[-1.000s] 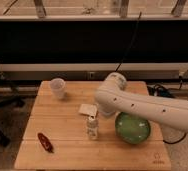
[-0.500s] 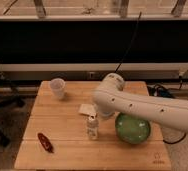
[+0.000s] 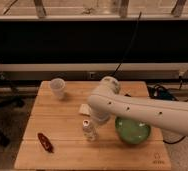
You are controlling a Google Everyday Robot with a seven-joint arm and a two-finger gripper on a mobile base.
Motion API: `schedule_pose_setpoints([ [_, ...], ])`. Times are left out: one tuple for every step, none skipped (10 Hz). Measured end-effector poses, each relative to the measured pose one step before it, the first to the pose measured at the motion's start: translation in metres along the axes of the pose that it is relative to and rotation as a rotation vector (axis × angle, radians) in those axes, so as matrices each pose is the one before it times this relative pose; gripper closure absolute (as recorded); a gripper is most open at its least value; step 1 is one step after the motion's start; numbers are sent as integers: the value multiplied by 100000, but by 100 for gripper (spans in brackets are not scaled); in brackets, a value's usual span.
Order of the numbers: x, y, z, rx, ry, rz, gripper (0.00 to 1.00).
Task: Knock the bottle over
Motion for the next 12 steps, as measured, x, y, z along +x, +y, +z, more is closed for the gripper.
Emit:
schedule_pose_setpoints([
  [-1056,-444,115,357,-1660,-1591,87],
  [-1042,-626,224,178,-1675,-2098,87],
  [-769,-391,175,-31,-1383,-1470,87],
  [-753,-338,188,-106,-1331,-1491,87],
  [-991,-364,354,-257,-1686,-2058,87],
  [-663,-199,262,83,-1319,-1550,87],
  [-676,-109,251,235,-1791,-1853,87],
  [-712,-11,131,517,-2576,-1840,87],
  [-380,225,-93,291,-2085,-781,87],
  [-39,14,-114,54,501,895,87],
  [577,-154,-207,244,1465,1171,87],
  [1209,-268,-212,387,1633,1486,87],
])
